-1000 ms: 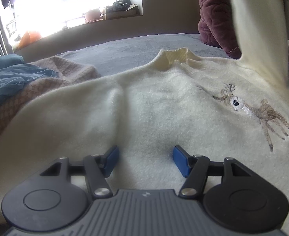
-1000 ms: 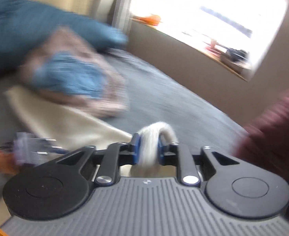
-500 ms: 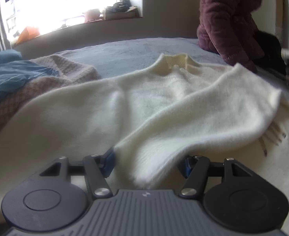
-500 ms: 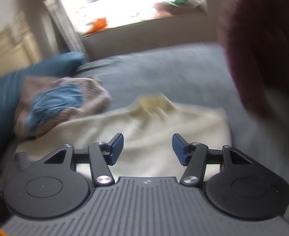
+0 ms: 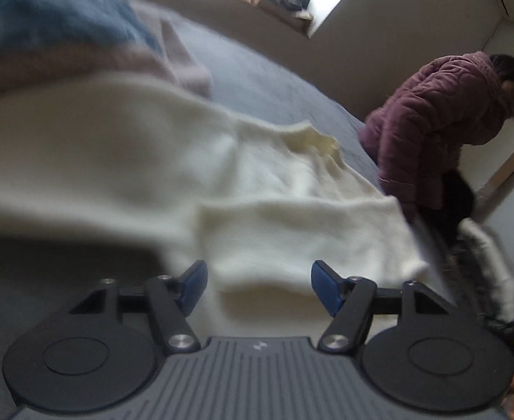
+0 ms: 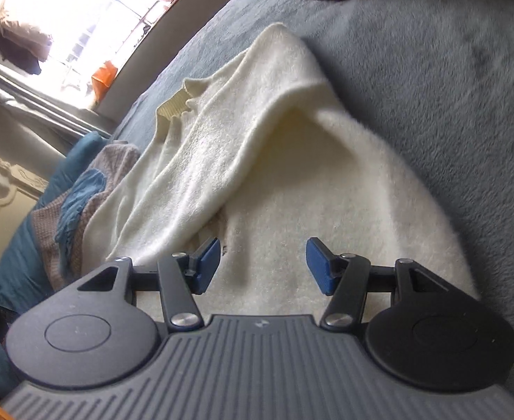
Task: Fold clothes
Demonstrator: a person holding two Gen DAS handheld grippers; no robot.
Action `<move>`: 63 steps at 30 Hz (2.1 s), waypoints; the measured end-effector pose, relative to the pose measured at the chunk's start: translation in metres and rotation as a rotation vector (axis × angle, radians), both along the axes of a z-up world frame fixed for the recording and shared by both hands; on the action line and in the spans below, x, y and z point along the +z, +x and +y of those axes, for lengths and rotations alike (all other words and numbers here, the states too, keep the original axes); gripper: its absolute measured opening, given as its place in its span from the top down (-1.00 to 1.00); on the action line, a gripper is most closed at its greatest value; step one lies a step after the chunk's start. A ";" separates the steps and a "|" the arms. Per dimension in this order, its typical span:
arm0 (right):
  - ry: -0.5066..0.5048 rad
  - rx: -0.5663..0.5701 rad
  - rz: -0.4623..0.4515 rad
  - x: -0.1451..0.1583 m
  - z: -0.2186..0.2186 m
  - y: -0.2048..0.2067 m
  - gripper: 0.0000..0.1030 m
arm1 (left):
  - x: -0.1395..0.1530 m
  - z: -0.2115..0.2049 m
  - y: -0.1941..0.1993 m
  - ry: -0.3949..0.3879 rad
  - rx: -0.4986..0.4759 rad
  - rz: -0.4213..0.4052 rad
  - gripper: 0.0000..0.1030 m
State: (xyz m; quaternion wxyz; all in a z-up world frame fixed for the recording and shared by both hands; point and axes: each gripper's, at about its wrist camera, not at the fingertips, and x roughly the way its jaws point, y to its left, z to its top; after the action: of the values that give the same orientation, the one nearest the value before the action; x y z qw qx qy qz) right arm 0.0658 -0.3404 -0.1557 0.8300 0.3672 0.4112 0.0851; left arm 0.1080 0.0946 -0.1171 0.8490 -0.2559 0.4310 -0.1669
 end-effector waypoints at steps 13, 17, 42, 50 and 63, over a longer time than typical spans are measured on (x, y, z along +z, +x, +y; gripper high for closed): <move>0.083 -0.021 -0.033 -0.003 -0.003 -0.007 -0.05 | -0.023 -0.027 0.035 -0.004 0.303 0.111 0.60; 0.074 -0.019 -0.036 -0.004 -0.005 -0.007 -0.05 | -0.014 -0.025 0.036 0.055 0.308 0.061 0.77; -0.828 0.135 -0.211 0.012 0.023 0.048 0.73 | -0.006 -0.025 0.036 0.290 0.254 -0.065 0.76; -0.641 0.083 -0.132 0.000 -0.014 0.043 0.52 | -0.009 0.003 0.024 0.312 0.271 -0.114 0.29; -0.571 0.066 -0.213 0.045 -0.012 0.021 0.37 | -0.003 0.071 0.026 0.075 0.270 -0.087 -0.28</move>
State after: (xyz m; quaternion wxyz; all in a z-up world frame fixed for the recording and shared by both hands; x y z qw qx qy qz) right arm 0.0872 -0.3526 -0.1106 0.9348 0.0948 0.3408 0.0309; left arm 0.1336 0.1660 -0.1204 0.8907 -0.2721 0.3612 -0.0457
